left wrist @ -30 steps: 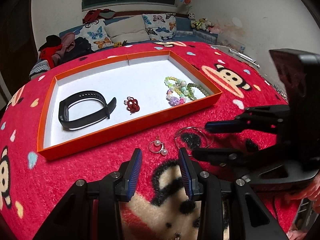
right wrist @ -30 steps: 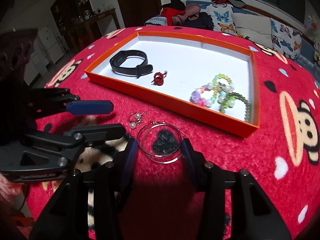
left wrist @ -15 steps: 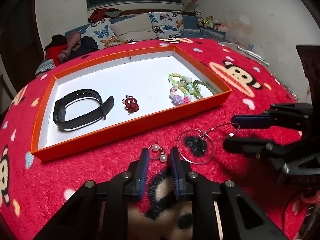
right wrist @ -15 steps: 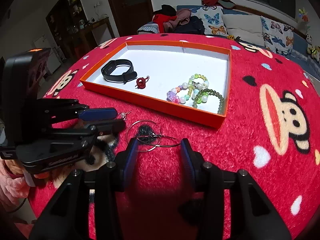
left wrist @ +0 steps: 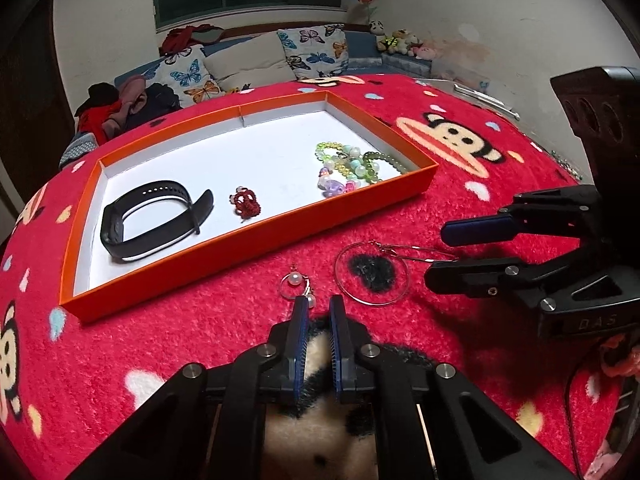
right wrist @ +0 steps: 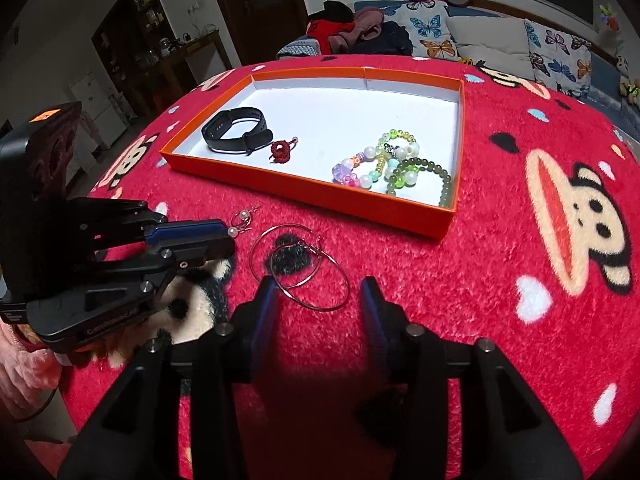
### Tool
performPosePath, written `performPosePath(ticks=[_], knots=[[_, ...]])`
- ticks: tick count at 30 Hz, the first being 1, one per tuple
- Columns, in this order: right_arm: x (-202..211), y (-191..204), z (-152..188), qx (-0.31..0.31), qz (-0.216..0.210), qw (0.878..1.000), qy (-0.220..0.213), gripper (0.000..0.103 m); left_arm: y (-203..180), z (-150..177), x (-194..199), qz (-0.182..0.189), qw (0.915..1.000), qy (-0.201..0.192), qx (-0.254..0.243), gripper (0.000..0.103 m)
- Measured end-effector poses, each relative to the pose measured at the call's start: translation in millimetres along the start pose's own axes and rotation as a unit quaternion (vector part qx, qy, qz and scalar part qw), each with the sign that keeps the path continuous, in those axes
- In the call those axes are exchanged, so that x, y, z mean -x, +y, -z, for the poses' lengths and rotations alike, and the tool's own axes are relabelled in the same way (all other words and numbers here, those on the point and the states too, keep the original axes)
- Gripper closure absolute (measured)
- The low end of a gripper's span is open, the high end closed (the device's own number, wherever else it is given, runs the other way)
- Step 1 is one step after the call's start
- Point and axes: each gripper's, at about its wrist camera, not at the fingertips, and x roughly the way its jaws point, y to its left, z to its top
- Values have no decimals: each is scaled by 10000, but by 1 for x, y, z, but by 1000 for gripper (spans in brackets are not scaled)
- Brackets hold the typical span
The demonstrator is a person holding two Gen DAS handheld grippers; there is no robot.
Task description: Organize jewelry
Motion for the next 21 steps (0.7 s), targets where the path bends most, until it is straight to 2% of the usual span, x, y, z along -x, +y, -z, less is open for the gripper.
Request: performPosePath(ticks=[8,16,21], knots=[[0,0,3,38,-49,10000,54,56,6,-2,-1,-33,9999,37,131,92],[-3,1,5,37,-99,9999,105,55,6,-3,-5,154,9998,5,117,92],[-3,0,5,40,-98,9999,115,55,5,-3,-7,56,9999,-3,84,92]])
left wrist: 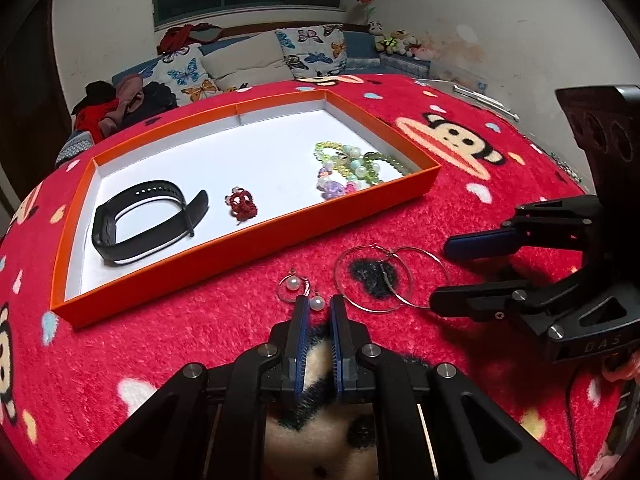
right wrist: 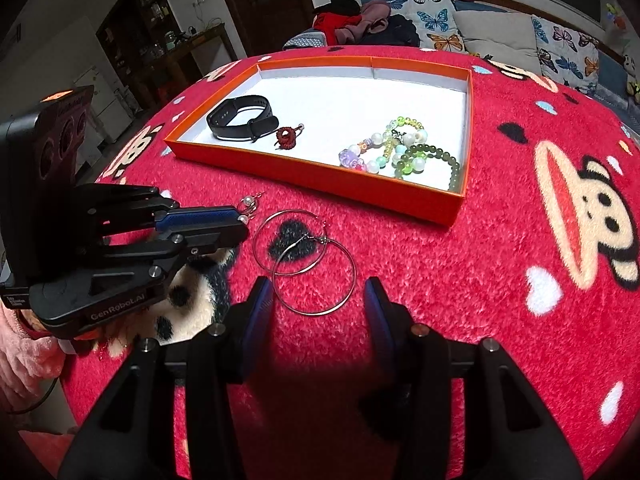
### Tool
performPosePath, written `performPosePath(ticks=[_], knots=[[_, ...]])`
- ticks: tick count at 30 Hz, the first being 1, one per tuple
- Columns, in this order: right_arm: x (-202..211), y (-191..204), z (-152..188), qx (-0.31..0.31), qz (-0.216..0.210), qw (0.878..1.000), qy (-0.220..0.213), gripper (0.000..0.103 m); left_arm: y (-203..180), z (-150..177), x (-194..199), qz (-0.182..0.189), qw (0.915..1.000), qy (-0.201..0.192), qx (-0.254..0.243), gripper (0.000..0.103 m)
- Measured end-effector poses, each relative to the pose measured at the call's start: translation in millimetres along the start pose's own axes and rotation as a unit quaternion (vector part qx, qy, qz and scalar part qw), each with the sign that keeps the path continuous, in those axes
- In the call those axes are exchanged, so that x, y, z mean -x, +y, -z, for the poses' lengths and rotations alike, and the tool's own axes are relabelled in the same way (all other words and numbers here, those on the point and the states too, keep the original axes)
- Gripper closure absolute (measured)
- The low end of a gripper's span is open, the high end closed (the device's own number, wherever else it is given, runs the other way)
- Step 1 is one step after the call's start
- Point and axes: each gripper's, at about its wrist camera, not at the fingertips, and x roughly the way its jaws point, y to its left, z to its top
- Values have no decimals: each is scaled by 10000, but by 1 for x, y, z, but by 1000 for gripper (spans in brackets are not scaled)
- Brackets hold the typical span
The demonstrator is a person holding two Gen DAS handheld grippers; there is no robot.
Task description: Organize jewelry
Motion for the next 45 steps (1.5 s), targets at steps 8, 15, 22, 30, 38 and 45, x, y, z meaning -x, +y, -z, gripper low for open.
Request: performPosePath(ticks=[8,15,22,30,38,45], knots=[[-2,1,0,42,3,10000,31,50,-1,-2,-2,-71,9999,12,-96,92],[-8,6,-4,185,93,9998,39,47,-2,-4,-4,-83,9998,-3,-172,92],[-12,15,-6,426,261,9987,49,55,1,-2,-2,27,9999,-75,-130,96],[-6,11,-6,246,110,9996,63,79,0,0,9,72,9997,-183,-168,96],[2,9,-3,127,22,9999,-85,38,6,0,22,-4,9996,-274,-102,96],[-13,28,-8,496,35,9987,129,45,15,-2,33,-41,9993,-372,-5,96]])
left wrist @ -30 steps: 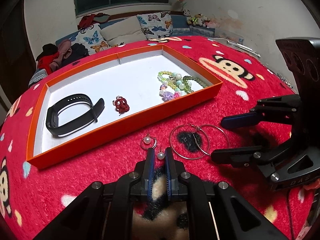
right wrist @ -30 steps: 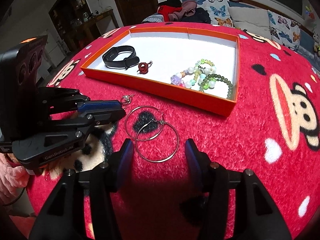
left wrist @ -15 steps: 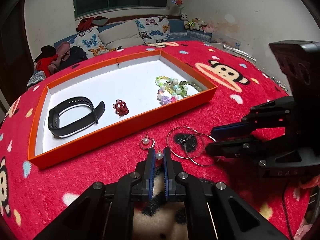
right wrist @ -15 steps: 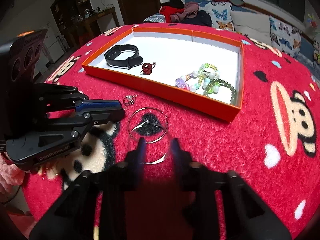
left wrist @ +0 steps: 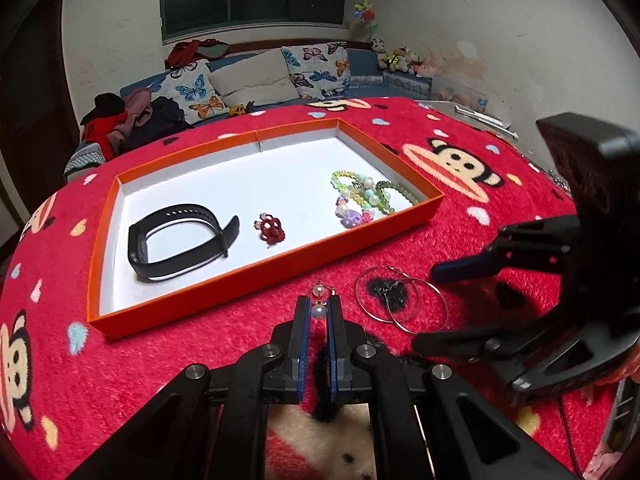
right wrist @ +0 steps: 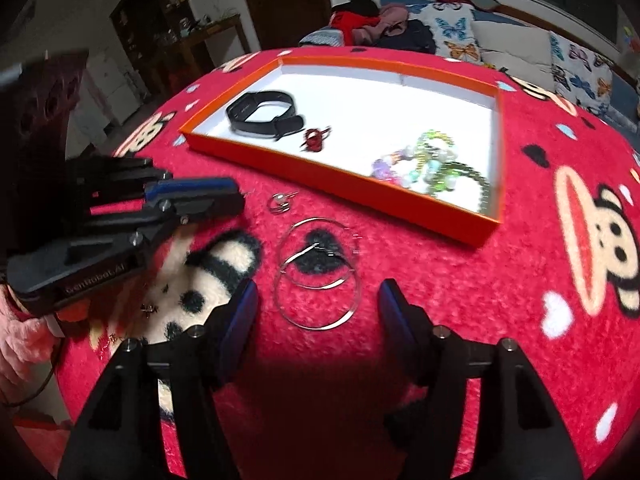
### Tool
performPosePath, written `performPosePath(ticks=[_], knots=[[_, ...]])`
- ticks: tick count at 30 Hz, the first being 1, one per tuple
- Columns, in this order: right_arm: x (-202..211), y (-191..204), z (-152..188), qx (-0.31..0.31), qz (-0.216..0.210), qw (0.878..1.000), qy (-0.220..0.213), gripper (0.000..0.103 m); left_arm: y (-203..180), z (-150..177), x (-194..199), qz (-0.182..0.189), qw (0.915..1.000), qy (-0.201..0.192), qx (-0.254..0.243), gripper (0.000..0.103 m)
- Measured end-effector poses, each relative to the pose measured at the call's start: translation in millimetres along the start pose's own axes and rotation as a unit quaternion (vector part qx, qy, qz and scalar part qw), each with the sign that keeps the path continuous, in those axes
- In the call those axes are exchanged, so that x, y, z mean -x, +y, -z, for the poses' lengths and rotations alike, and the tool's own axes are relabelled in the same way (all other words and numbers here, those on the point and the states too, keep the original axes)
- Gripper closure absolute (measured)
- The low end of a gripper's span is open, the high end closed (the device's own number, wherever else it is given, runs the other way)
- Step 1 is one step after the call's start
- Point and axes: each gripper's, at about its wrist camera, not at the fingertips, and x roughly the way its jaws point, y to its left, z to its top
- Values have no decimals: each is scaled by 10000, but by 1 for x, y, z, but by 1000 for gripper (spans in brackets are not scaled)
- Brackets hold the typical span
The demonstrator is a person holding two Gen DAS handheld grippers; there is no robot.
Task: Organize jewelry
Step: 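Grasp a pearl earring with the left gripper while the right grasps a silver hoop, then drop the pearl earring and silver hoop into the tray by opening both grippers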
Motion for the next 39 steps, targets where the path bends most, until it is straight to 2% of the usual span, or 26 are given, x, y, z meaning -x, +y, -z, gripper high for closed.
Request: performPosePath(ticks=[2,9,13,18,21,26,33,39], knots=[[-4,4,0,94,131,9998,72,53,2,-1,3,0,10000,-32,13,96],[6,3,0,154,191,9997,47,54,13,-15,15,-2,9997,-213,70,96],[25,-1,-10,116,176,9995,-224,54,24,-37,22,-22,9992,-389,79,96],[37,-12,-40,82,207,9979,-611,54,45,-72,12,-65,9987,-478,133,96],[28,-22,-65,58,226,9971,-725,54,57,-91,-3,-105,9989,-433,120,96],[-6,-37,-97,12,285,9972,-688,54,73,-111,-45,-113,9997,-124,162,95],[-43,-51,-115,-102,282,9984,-479,54,92,-111,-91,-202,9989,273,331,95],[-56,-58,-118,-169,271,9989,-352,54,101,-109,-104,-145,9979,381,497,94]])
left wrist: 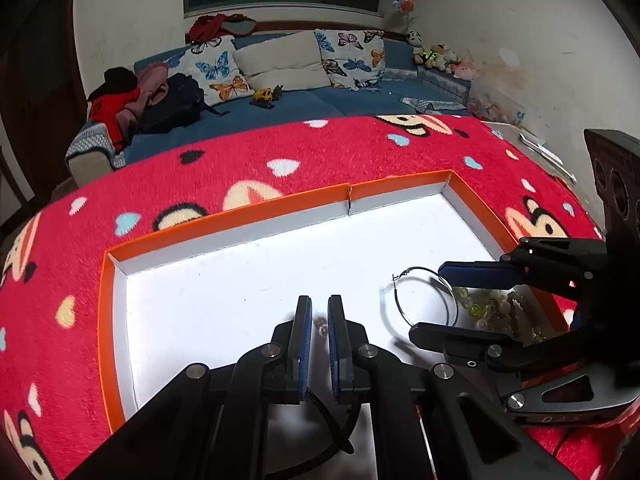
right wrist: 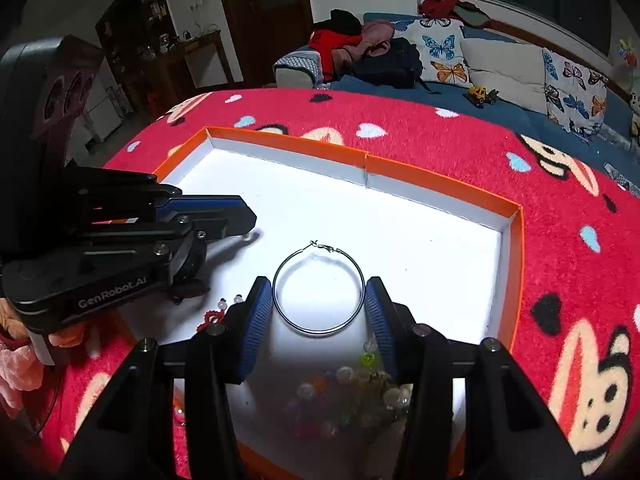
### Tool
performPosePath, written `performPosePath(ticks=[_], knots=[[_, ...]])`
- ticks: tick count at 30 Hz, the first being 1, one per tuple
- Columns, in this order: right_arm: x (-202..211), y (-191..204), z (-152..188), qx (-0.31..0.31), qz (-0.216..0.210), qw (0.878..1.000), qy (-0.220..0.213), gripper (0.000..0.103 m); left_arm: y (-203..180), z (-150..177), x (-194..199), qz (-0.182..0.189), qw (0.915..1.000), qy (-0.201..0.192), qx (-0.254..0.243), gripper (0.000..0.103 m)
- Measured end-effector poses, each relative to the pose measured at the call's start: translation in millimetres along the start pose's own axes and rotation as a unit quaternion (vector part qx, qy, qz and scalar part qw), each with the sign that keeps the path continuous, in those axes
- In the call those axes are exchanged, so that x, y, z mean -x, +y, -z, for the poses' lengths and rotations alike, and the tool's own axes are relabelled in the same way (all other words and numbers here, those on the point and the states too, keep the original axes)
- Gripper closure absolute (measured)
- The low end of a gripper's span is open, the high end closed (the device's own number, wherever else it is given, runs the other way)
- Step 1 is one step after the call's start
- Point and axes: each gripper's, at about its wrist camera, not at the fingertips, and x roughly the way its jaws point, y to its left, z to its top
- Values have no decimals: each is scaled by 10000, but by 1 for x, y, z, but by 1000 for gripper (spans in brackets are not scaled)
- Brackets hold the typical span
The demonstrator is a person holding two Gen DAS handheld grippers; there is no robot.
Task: Organize jewelry
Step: 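Drop the pearl earring and silver hoop into the tray by opening both grippers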
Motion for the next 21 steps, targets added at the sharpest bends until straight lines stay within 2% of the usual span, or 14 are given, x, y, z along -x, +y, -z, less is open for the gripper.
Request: performPosePath(ticks=[7,10,12,21], knots=[[-5,2,-1,65,21,9999,76,53,-2,-1,-3,-65,9999,105,20,93],[-5,3,-1,112,35,9999,85,47,-4,-1,-2,-98,9999,119,-7,93],[-4,4,-2,162,105,9998,80,47,-4,0,0,-124,9999,101,-12,93],[41,17,10,264,187,9994,-157,47,-16,4,43,-138,9998,-112,-66,93]])
